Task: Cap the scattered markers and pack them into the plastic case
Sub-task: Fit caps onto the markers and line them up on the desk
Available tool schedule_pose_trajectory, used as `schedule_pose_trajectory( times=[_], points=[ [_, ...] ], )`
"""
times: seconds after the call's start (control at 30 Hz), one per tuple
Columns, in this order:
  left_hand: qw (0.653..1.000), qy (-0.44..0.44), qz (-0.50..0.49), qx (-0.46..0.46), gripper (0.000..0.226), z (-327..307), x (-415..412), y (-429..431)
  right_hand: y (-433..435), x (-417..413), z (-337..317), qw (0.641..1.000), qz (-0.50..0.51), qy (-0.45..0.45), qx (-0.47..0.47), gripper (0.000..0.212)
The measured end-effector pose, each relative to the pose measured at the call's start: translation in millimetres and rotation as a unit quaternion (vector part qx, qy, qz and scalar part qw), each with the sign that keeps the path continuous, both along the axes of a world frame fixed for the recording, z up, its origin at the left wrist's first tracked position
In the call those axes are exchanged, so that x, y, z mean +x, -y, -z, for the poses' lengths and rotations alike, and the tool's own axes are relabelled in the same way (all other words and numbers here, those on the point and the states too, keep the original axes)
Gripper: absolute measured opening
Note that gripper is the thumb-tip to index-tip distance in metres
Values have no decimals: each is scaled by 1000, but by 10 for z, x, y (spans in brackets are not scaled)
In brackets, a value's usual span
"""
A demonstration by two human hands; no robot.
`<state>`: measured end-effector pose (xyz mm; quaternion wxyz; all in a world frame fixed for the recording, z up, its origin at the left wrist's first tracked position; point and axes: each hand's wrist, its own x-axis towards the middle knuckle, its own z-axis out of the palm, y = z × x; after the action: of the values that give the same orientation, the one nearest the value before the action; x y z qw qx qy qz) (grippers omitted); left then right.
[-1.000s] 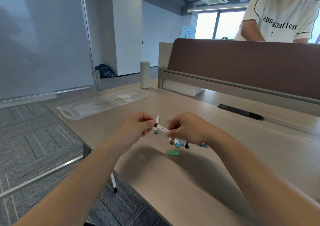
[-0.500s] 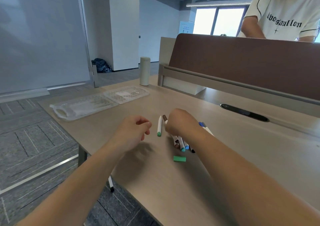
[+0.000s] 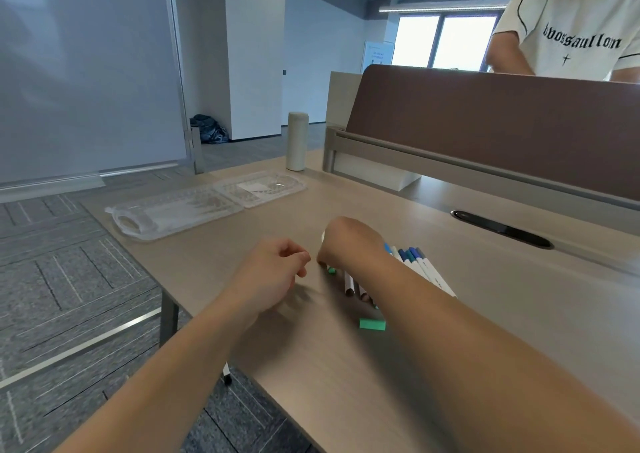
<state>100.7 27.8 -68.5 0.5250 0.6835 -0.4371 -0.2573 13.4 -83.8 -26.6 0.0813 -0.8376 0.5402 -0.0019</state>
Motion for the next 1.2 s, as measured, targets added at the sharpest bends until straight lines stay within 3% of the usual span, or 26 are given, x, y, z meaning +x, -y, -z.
schedule_pose_trajectory(
  times=[0.13, 0.27, 0.4, 0.53, 0.77, 0.83, 0.97, 1.2],
  points=[
    [999, 36, 1, 14, 10, -37, -74, -51, -7, -95, -19, 999, 5, 47, -9, 20],
    [988, 129, 64, 57, 4, -74, -247, -81, -39, -355, -97, 991, -10, 135, 18, 25],
    [966, 200, 143, 74, 21, -108, -489, -90, -97, -734, -163, 981, -17, 180, 67, 26],
    [953, 211, 199, 87, 25, -68, -640, -74, -185, -1079, -198, 979, -15, 188, 76, 24],
    [950, 248, 170, 86, 19, 15, -650, -68, -380, -1350, -242, 980, -68, 170, 76, 19],
    [965, 212, 136, 79, 17, 8, -587, -89, -424, -1412, -276, 979, -89, 164, 83, 21],
    [993, 33, 106, 33, 12, 12, -519, -167, -498, -1504, -322, 981, -126, 114, 97, 24],
    [995, -60, 84, 6, 12, 11, -500, -189, -525, -1595, -322, 985, -128, 69, 96, 22]
  ],
)
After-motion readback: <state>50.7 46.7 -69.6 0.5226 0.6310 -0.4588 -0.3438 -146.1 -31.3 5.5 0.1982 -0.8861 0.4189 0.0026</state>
